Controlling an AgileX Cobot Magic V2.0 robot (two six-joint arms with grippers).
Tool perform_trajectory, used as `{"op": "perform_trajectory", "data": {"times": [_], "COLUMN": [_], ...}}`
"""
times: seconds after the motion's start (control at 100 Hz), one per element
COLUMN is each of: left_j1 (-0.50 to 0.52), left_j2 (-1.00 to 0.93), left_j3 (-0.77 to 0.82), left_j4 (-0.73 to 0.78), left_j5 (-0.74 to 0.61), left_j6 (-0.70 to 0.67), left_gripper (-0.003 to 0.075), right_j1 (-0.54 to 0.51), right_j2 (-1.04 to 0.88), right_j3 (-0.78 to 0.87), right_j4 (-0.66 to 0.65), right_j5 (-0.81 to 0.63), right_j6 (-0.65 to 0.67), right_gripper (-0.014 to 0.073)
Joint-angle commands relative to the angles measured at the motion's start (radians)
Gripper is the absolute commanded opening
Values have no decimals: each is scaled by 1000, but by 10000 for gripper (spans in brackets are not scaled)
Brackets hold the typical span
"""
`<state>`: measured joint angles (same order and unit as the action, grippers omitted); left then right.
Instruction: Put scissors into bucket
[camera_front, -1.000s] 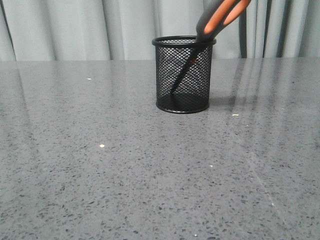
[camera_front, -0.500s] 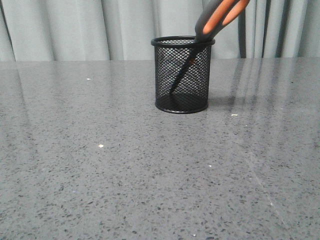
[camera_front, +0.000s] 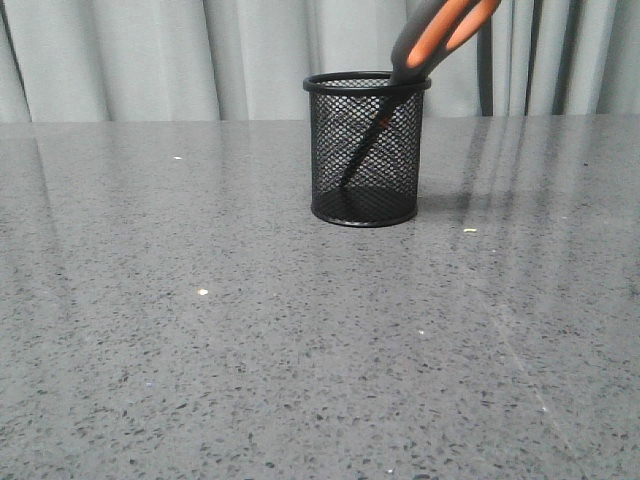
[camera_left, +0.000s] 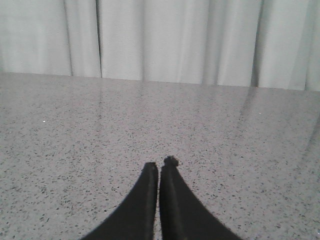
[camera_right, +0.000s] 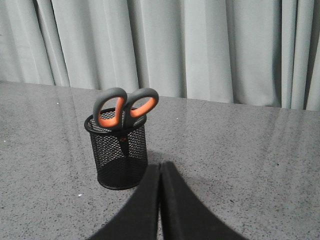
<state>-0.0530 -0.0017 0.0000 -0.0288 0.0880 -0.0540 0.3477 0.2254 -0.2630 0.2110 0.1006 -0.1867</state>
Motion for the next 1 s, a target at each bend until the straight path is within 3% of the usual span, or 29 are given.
{"op": "perform_trajectory", "data": {"times": [0.0,0.28,0.48,0.73,0.78,0.99], "left_j1": [0,0,0,0,0,0], "left_j2": [-29,-29,-29,-29,-29,-27], "left_j3": [40,40,40,40,40,40], "left_j4": [-1,-1,-1,-1,-1,-1], "left_j5": [-78,-78,-78,-78,-78,-76], "left_j6": [-9,-9,-9,-9,-9,-9], "left_gripper": [-20,-20,-20,-20,-20,-20], "right_j1": [-6,-6,-93,-217,-233,-255], "right_j2": [7,7,-8,-215,-263,-258], "right_j3": [-29,-23,101,276,282,282], "right_j4": [5,-19,-61,-76,-93,-183], "right_j5": [-78,-87,-270,-210,-112,-18], "right_j6": [-3,-3,14,18,37,90], "right_gripper": [-45,-45,-45,-45,-45,-45]}}
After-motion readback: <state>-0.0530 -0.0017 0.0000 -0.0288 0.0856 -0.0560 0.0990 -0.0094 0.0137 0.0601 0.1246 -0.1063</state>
